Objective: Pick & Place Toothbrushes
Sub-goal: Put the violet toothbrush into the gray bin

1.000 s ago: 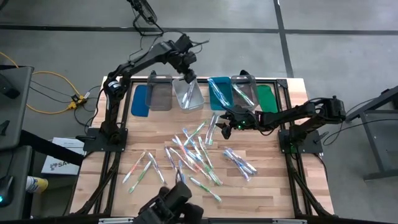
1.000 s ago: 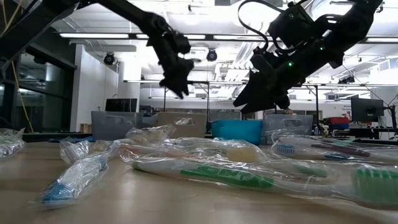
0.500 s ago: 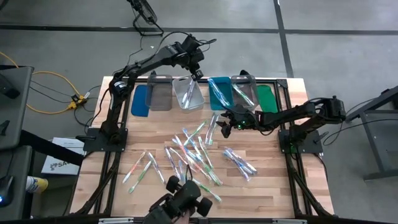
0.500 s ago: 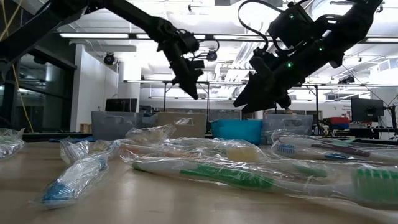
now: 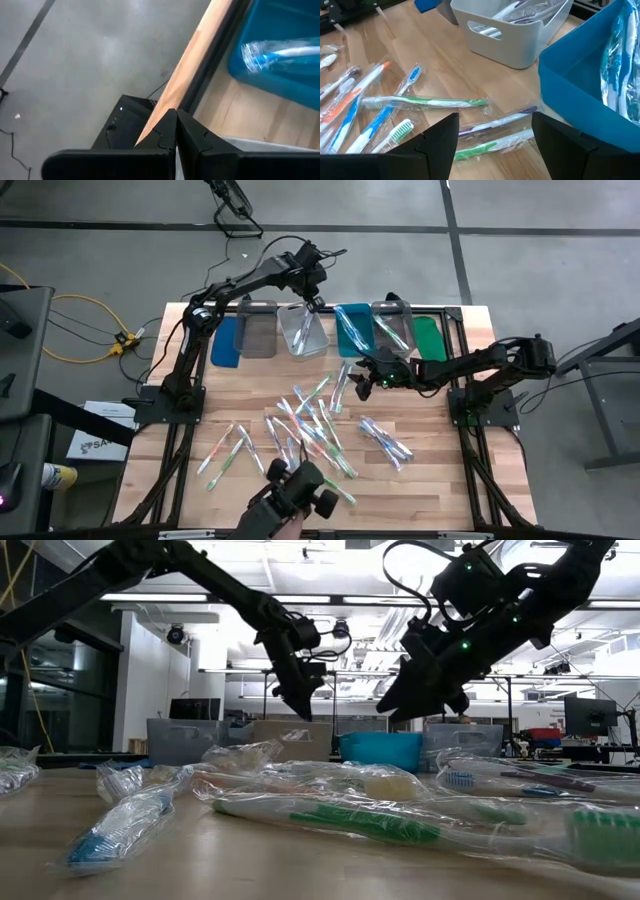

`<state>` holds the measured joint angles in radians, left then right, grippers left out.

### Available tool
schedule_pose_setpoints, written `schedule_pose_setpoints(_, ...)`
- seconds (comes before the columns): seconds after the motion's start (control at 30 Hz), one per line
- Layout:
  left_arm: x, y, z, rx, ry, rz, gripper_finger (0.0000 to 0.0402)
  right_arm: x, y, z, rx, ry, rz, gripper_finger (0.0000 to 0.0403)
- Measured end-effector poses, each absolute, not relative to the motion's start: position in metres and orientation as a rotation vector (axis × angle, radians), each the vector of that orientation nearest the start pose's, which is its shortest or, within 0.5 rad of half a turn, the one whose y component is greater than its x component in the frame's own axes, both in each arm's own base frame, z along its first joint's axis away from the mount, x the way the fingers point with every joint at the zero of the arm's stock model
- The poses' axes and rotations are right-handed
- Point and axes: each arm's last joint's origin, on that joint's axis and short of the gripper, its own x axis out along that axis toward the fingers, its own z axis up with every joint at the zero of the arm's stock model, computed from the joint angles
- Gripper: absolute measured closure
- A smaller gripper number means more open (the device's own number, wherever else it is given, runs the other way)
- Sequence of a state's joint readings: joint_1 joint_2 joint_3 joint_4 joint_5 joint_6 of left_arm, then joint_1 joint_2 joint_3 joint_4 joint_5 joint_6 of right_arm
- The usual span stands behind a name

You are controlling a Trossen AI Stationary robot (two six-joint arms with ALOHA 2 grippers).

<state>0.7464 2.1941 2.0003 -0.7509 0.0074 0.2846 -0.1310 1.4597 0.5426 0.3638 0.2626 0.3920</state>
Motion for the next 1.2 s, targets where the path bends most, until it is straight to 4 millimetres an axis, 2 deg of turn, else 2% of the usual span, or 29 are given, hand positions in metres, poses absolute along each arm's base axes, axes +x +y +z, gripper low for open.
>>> schedule_pose_setpoints(0.5,0.345,0.318,0.246,-0.113,1.124,0.468,0.0401,0.265,-0.042,0.156,0.343,0.489,-0.490,0.0158)
schedule_pose_setpoints(0.87,0.344,0.317,0.245,-0.107,1.136,0.429,0.0401,0.265,-0.042,0.156,0.347,0.489,-0.489,0.0158)
schedule_pose_setpoints(0.97,0.342,0.315,0.253,-0.074,1.127,0.417,0.0401,0.264,-0.042,0.156,0.350,0.496,-0.490,0.0158)
schedule_pose_setpoints(1.1,0.336,0.308,0.283,-0.004,1.084,0.409,0.0401,0.263,-0.042,0.153,0.369,0.522,-0.500,0.0158)
schedule_pose_setpoints(1.2,0.334,0.294,0.304,0.067,1.060,0.380,0.0401,0.261,-0.041,0.151,0.396,0.547,-0.487,0.0158)
